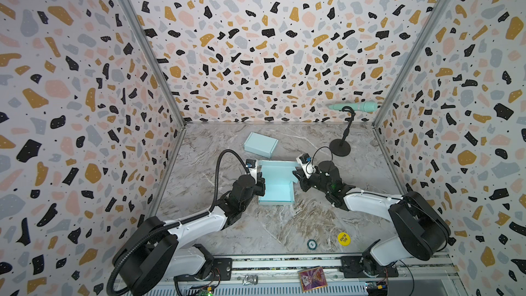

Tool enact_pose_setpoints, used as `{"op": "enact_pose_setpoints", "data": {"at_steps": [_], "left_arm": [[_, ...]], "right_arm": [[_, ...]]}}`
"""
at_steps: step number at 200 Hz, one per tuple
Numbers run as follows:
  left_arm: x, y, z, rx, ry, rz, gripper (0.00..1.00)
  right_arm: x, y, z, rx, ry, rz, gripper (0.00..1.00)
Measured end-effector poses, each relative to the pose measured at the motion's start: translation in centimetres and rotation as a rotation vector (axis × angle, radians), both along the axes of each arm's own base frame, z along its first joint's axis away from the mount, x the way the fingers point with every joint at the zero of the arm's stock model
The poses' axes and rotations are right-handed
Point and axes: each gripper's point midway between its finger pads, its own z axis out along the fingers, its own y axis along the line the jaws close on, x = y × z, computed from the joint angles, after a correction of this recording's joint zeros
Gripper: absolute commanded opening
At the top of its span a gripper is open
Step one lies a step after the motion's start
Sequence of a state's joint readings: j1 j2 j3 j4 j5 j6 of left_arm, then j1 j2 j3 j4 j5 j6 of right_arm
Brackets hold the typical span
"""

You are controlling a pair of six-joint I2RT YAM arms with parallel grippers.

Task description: Fold the paper box

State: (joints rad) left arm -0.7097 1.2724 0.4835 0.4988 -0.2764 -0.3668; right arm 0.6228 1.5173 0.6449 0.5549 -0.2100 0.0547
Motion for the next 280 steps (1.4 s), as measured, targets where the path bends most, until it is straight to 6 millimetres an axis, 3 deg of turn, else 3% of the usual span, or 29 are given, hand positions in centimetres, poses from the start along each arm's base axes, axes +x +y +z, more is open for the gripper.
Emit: {"op": "enact_pose_setpoints", "data": {"at_steps": [195, 246, 280], "left_arm": [[-1.5, -0.7, -0.6, -0.046, -0.053, -0.010, 0.00], [-2.0, -1.5, -1.0, -0.021, -0.076, 0.019, 0.00], [-1.8, -1.6, -1.9, -0.002, -0.089, 0.060, 0.00]], "right_arm": [[2.0, -1.7, -0.2, 0.027, 0.025, -0.211, 0.17], [1.6, -0.8, 0.0, 0.018, 0.009, -0.234, 0.23], [1.5, -0.5, -1.2, 0.001, 0.024, -0.255, 0.25]]}}
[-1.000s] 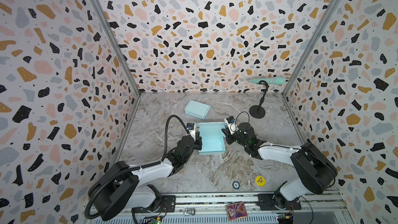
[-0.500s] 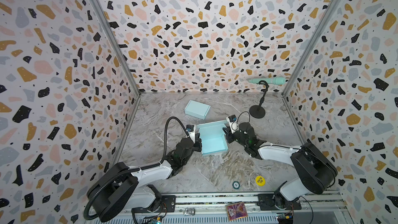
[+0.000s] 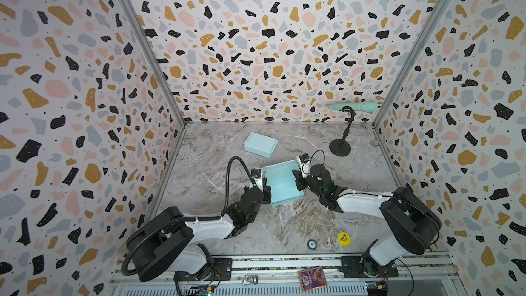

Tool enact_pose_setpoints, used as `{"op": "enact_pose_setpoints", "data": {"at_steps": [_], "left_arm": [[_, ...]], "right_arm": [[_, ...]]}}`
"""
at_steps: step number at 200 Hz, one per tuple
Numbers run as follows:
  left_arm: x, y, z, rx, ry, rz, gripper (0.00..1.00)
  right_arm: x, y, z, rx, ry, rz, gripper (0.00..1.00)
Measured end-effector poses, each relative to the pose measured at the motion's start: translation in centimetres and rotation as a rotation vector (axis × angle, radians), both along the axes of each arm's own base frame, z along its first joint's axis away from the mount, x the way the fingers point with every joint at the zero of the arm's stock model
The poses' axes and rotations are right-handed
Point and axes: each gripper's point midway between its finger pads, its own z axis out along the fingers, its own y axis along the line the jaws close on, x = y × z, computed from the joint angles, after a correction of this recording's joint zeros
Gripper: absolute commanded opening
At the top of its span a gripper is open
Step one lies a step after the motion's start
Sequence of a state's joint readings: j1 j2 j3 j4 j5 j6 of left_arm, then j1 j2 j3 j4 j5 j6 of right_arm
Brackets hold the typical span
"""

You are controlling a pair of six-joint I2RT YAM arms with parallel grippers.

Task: Fold the paper box
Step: 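Release the lid flap with the right gripper and draw it back toward the robot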

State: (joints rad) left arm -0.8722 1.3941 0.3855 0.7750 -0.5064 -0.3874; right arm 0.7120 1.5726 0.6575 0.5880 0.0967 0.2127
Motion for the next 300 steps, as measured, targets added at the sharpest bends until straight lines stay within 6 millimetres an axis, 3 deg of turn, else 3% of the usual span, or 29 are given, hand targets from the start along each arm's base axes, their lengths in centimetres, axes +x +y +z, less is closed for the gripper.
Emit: {"op": "enact_pose_setpoints", "data": {"at_steps": [102, 159, 213, 264, 300], "left_arm": [[-1.4, 0.1, -0.7, -0.049, -0.070, 0.069, 0.00], [-3.4, 0.6, -1.4, -0.065, -0.092, 0.099, 0.00], [-5.7, 0.0, -2.6, -0.030, -0.112, 0.083, 0.00], [-6.4, 0.3, -3.4, -0.035, -0.118, 0.088, 0.00], [-6.5, 0.2, -3.1, -0.055, -0.114, 0.084, 0.00]], "right_arm": [[-2.6, 0.2, -0.4, 0.057, -0.045, -0.023, 0.32], [-5.5, 0.5, -0.7, 0.103, -0.054, -0.016, 0.36], [-6.7, 0.1, -1.5, 0.165, -0.014, -0.040, 0.38], [-8.3, -0.4, -2.5, 0.187, 0.011, -0.017, 0.38], [-8.9, -0.4, -0.5, 0.235, 0.011, 0.000, 0.45]]}}
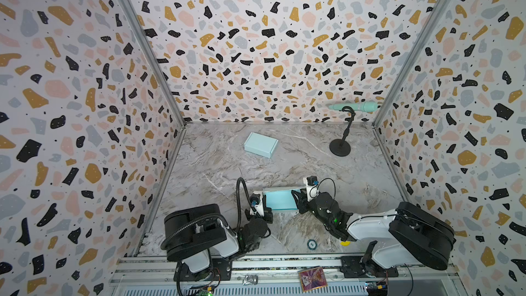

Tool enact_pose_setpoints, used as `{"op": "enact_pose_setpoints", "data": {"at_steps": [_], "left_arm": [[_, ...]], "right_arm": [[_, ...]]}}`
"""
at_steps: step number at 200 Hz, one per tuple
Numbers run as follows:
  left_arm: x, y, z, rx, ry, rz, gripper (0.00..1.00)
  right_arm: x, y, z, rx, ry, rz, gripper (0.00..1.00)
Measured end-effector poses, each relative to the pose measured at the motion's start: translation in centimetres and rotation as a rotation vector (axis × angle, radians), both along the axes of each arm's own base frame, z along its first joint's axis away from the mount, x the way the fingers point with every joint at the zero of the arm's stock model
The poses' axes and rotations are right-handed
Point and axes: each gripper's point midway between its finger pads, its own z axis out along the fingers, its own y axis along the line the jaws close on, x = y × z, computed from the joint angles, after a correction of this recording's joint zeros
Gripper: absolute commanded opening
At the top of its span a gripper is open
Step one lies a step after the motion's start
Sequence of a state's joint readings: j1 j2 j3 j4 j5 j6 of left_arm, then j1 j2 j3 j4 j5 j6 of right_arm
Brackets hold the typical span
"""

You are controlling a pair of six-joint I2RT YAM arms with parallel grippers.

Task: Fold the paper box
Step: 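Release the lid flap with the right gripper and draw it back toward the robot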

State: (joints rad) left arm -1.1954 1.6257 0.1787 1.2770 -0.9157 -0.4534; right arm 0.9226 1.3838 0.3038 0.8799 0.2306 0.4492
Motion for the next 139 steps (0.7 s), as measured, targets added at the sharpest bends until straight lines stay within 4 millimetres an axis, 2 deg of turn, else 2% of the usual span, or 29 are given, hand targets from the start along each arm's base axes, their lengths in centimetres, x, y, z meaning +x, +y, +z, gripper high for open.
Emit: {"op": "enact_pose_setpoints", "data": {"at_steps": [29, 73, 101, 123, 139], "left_arm": [[0.0, -0.4, 0.1, 0.004, 0.015, -0.006, 0.00], [0.1, -1.1, 0.1, -0.001, 0.031, -0.013, 0.00], [0.1, -1.3, 0.1, 0.005, 0.035, -0.014, 0.00], [0.2, -1.4, 0.1, 0.006, 0.037, -0.015, 0.00], [0.2, -1.5, 0.1, 0.008, 0.038, -0.017, 0.00]], "right_arm": [[-0.4, -0.6, 1.1, 0.034, -0.001, -0.010, 0.44], [-2.2, -3.4, -0.6, 0.010, 0.034, -0.034, 0.47], [-3.0, -4.6, -0.6, 0.020, 0.043, -0.043, 0.46], [-2.7, -6.2, -0.2, 0.074, 0.068, -0.084, 0.44], [-1.4, -8.8, -0.3, 0.124, 0.098, -0.169, 0.43]]}}
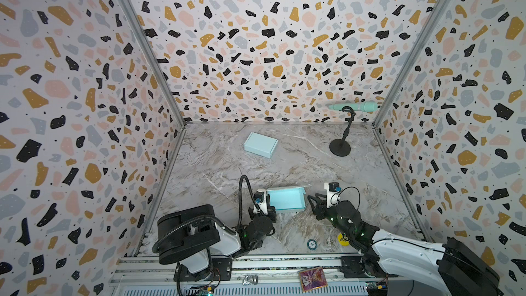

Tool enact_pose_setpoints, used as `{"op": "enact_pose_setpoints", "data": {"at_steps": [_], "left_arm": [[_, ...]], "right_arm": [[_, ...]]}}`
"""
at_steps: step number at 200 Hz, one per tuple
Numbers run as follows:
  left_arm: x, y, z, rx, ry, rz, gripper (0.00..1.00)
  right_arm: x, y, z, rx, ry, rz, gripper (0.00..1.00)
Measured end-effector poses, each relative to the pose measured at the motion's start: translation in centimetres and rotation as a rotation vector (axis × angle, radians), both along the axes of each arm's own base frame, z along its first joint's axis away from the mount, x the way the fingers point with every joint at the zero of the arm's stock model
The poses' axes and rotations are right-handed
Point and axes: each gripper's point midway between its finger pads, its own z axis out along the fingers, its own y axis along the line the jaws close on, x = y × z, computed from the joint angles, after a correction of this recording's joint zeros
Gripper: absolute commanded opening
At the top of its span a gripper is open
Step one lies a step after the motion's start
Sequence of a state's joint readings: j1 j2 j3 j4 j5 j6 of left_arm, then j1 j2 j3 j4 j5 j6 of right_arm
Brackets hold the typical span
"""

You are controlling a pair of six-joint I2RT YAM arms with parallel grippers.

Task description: Fold the paper box

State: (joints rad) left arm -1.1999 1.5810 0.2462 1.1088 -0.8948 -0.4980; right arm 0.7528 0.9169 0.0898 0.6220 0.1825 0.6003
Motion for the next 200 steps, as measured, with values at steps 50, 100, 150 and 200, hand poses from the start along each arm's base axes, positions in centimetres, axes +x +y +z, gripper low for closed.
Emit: {"op": "enact_pose_setpoints", "data": {"at_steps": [50, 100, 150, 200], "left_arm": [[0.1, -0.5, 0.1, 0.004, 0.003, -0.007, 0.00], [0.0, -0.8, 0.0, 0.007, 0.008, -0.019, 0.00], [0.1, -1.0, 0.1, 0.009, 0.008, -0.023, 0.00], [0.1, -1.0, 0.0, 0.012, 0.009, -0.021, 0.00]], "right_arm": [[2.2, -3.3, -2.7, 0.015, 0.132, -0.074, 0.41], [2.1, -0.4, -3.4, 0.027, 0.174, 0.054, 0.38], [2.4, 2.0, -2.0, 0.043, 0.135, 0.133, 0.37], [2.2, 3.0, -2.7, 0.029, 0.144, 0.158, 0.36]]}}
